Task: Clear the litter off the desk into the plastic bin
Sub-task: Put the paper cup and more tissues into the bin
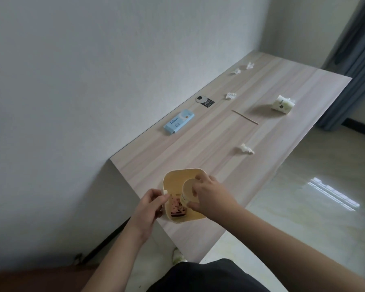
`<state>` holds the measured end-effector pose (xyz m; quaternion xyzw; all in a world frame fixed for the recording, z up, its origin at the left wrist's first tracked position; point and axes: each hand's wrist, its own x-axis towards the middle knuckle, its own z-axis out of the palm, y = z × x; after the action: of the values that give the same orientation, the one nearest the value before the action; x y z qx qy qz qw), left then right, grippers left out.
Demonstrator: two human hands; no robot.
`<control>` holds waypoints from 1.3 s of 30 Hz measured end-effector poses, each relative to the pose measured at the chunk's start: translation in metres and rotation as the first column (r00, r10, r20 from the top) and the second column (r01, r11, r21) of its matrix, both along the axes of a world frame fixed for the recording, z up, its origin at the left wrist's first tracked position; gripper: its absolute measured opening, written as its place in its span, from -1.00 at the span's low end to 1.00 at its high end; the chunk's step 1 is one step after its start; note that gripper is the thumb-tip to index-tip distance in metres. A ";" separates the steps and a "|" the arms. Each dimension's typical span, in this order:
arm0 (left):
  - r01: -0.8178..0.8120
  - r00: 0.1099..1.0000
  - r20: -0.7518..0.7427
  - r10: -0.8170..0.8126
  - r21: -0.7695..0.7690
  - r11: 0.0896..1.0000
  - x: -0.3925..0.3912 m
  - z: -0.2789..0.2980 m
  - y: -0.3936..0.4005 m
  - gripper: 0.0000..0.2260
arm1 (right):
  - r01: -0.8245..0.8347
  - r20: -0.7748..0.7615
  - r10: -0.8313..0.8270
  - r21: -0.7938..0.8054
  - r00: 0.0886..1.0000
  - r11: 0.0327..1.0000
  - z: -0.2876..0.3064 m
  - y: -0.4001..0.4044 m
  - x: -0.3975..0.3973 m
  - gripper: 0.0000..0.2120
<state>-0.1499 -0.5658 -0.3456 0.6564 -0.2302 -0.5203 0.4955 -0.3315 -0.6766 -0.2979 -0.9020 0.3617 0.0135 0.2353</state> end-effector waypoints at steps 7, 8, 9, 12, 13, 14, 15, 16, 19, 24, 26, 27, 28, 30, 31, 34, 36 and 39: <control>0.038 0.999 0.006 -0.038 -0.020 0.999 0.003 -0.005 0.018 -0.80 | 0.015 -0.059 -0.018 -0.047 0.998 0.999 -0.016 0.021 0.017 -0.55; 0.048 0.999 0.013 -0.048 -0.021 0.999 0.003 -0.006 0.021 -0.79 | 0.036 -0.056 -0.039 -0.050 0.998 0.998 -0.019 0.024 0.020 -0.56; 0.058 0.998 0.019 -0.058 -0.019 0.998 0.004 -0.006 0.023 -0.79 | 0.055 -0.055 -0.058 -0.058 0.997 0.997 -0.022 0.028 0.023 -0.58; 0.095 0.994 0.057 -0.095 0.001 0.995 0.005 -0.006 0.031 -0.77 | 0.071 -0.098 -0.080 -0.091 0.992 0.993 -0.031 0.039 0.036 -0.68; 0.107 0.992 0.071 -0.107 0.004 0.994 0.005 -0.005 0.034 -0.76 | 0.088 -0.110 -0.098 -0.092 0.989 0.992 -0.033 0.043 0.040 -0.69; 0.110 0.991 0.076 -0.110 0.004 0.994 0.005 -0.003 0.039 -0.74 | 0.106 -0.124 -0.118 -0.099 0.985 0.989 -0.035 0.049 0.045 -0.70; 0.105 0.992 0.074 -0.104 -0.001 0.995 0.006 -0.003 0.044 -0.70 | 0.118 -0.140 -0.133 -0.115 0.981 0.986 -0.036 0.055 0.050 -0.71; 0.092 0.993 0.071 -0.091 -0.008 0.996 0.008 -0.002 0.049 -0.66 | 0.121 -0.166 -0.143 -0.136 0.976 0.983 -0.037 0.062 0.056 -0.72; 0.063 0.996 0.064 -0.061 -0.029 0.998 0.017 0.001 0.069 -0.63 | 0.096 -0.261 -0.141 -0.177 0.955 0.979 -0.039 0.086 0.071 -0.73; 0.075 0.996 -0.035 -0.078 -0.077 0.994 0.030 0.003 0.099 -0.65 | 0.044 -0.322 -0.113 -0.215 0.940 0.976 -0.041 0.113 0.090 -0.72; 0.089 0.995 -0.047 -0.093 -0.081 0.993 0.035 0.003 0.107 -0.68 | 0.059 -0.294 -0.111 -0.182 0.949 0.981 -0.041 0.123 0.096 -0.70; 0.094 0.994 -0.049 -0.099 -0.085 0.992 0.038 0.004 0.111 -0.68 | 0.079 -0.263 -0.119 -0.158 0.957 0.984 -0.041 0.126 0.098 -0.71; 0.097 0.993 -0.051 -0.102 -0.090 0.991 0.041 0.003 0.115 -0.67 | 0.090 -0.223 -0.118 -0.132 0.968 0.987 -0.039 0.129 0.099 -0.72; 0.108 0.992 -0.058 -0.114 -0.093 0.990 0.047 0.003 0.122 -0.67 | 0.065 -0.185 -0.085 -0.110 0.979 0.992 -0.037 0.133 0.100 -0.72; 0.118 0.990 -0.061 -0.124 -0.093 0.989 0.049 0.002 0.125 -0.67 | 0.006 -0.217 -0.030 -0.108 0.976 0.994 -0.037 0.135 0.101 -0.71; 0.140 0.987 -0.071 -0.146 -0.086 0.986 0.053 -0.002 0.130 -0.68 | -0.081 -0.212 0.073 -0.028 0.974 0.996 -0.032 0.146 0.106 -0.69; 0.143 0.986 -0.077 -0.149 -0.083 0.986 0.054 -0.004 0.132 -0.67 | -0.123 -0.220 0.114 -0.031 0.969 0.992 -0.032 0.152 0.108 -0.69; 0.139 0.986 -0.082 -0.146 -0.080 0.987 0.058 -0.007 0.134 -0.66 | -0.001 -0.174 -0.018 -0.111 0.985 0.994 -0.035 0.159 0.100 -0.71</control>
<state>-0.0922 -0.4323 -0.3526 0.5960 -0.2736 -0.5739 0.4905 -0.2312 -0.5180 -0.3326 -0.9075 0.3849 0.0713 0.1524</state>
